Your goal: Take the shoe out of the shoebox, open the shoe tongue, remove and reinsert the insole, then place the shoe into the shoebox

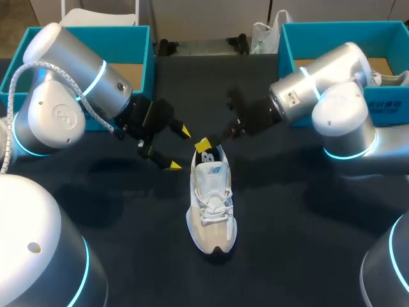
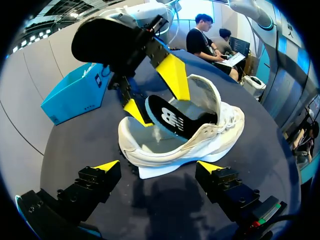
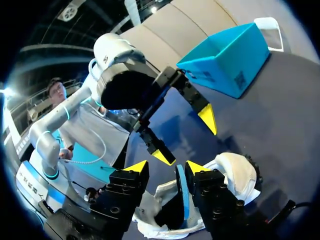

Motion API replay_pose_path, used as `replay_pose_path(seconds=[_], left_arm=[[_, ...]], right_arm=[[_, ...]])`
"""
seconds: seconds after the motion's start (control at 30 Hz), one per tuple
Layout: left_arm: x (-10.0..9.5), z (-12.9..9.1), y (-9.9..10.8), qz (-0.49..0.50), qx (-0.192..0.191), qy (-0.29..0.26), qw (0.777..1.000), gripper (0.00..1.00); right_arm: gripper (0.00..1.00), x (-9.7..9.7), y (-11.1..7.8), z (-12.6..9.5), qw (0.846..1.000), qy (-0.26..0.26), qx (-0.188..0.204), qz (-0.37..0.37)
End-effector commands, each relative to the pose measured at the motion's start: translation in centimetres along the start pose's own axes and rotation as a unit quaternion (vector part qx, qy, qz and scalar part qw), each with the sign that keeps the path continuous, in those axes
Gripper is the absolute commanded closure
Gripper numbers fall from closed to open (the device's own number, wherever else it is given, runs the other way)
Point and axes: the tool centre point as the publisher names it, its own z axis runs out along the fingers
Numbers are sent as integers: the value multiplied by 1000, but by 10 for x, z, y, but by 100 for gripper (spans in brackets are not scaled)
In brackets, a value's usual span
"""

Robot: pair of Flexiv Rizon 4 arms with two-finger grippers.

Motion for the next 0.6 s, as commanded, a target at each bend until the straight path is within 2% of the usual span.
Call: replay_pose_path(seconds=[0.03,0.33,0.6], left_arm=[[0,0,0,0,-2,1,1000,0],[0,0,0,0,-2,1,1000,0],[0,0,0,0,-2,1,1000,0]], right_arm=[[51,3,9,-10,1000,-7,10,-7],[47,6,29,-25,999,-21,19,-32],[51,29,34,-47,997,-68,17,-22]])
